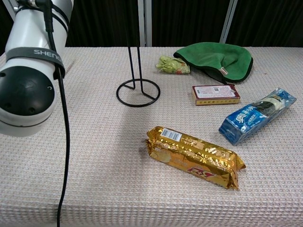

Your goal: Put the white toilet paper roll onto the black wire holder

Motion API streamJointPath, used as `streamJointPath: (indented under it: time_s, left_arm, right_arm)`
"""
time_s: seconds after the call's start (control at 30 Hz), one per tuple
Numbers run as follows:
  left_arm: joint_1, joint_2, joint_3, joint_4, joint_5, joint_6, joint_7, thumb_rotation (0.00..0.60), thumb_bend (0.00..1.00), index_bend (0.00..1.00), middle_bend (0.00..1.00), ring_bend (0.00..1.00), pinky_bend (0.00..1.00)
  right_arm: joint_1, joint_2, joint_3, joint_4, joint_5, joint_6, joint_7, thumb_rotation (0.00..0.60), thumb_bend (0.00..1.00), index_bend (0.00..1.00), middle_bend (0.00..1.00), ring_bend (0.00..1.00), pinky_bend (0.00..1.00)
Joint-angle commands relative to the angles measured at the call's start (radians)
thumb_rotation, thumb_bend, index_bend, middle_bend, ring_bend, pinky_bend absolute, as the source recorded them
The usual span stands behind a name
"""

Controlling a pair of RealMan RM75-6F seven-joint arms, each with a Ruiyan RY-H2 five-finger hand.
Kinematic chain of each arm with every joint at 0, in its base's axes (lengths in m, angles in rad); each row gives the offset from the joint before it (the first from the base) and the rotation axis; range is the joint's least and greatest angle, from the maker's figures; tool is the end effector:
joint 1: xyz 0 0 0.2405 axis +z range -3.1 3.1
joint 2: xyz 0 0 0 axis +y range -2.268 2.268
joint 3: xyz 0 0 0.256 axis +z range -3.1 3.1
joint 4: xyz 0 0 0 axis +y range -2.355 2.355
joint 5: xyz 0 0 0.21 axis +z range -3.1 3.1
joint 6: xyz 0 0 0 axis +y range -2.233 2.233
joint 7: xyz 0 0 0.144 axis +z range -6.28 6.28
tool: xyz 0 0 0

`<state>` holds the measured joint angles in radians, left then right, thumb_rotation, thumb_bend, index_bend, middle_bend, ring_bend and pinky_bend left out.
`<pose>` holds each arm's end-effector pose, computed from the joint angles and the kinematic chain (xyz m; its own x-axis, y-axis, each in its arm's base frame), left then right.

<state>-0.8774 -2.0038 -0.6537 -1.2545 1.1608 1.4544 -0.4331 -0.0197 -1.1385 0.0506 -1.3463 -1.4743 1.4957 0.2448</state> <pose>-0.0276 0.3843 0.0107 -0.7778 -0.0933 0.6215 0.6079 -0.3629 0.7063 -0.3780 -0.1461 0.1881 0.3946 -0.0063 0.9188 -0.9109 0.1283 0.3921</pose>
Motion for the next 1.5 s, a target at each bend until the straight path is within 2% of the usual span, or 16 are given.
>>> streamJointPath:
  time_s: [0.03, 0.3, 0.93, 1.03, 1.17, 1.27, 1.5]
  left_arm:
    - [0.003, -0.001, 0.005, -0.002, 0.002, 0.0, 0.001, 0.6, 0.24, 0.25, 0.41, 0.42, 0.35]
    - [-0.001, -0.024, 0.036, 0.032, 0.03, 0.003, -0.014, 0.6, 0.24, 0.25, 0.41, 0.42, 0.35]
    - [0.011, -0.093, 0.095, 0.217, 0.068, -0.006, -0.098, 0.6, 0.24, 0.21, 0.38, 0.39, 0.35]
    - [0.017, -0.096, 0.103, 0.225, 0.07, -0.012, -0.114, 0.6, 0.22, 0.16, 0.32, 0.36, 0.34]
    - [0.025, -0.096, 0.115, 0.23, 0.083, -0.016, -0.135, 0.6, 0.17, 0.02, 0.14, 0.23, 0.3]
    - [0.031, -0.099, 0.118, 0.231, 0.095, -0.007, -0.161, 0.6, 0.15, 0.0, 0.02, 0.15, 0.25]
    - [0.045, -0.095, 0.127, 0.219, 0.1, -0.013, -0.168, 0.6, 0.12, 0.0, 0.0, 0.1, 0.21]
  right_arm:
    - [0.0, 0.0, 0.0, 0.002, 0.001, -0.001, 0.001, 0.6, 0.2, 0.0, 0.0, 0.0, 0.0]
    - [-0.002, -0.002, 0.0, 0.005, 0.003, -0.001, 0.002, 0.6, 0.2, 0.0, 0.0, 0.0, 0.0]
    - [0.0, -0.004, 0.002, 0.018, 0.015, -0.02, 0.008, 0.6, 0.2, 0.0, 0.0, 0.0, 0.0]
    - [0.001, -0.004, 0.003, 0.016, 0.016, -0.023, 0.007, 0.6, 0.2, 0.0, 0.0, 0.0, 0.0]
    - [0.003, -0.005, 0.003, 0.015, 0.016, -0.026, 0.003, 0.6, 0.2, 0.0, 0.0, 0.0, 0.0]
    - [0.004, -0.006, 0.002, 0.016, 0.015, -0.027, 0.003, 0.6, 0.2, 0.0, 0.0, 0.0, 0.0]
    - [0.002, -0.007, 0.004, 0.013, 0.016, -0.022, -0.001, 0.6, 0.21, 0.0, 0.0, 0.0, 0.0]
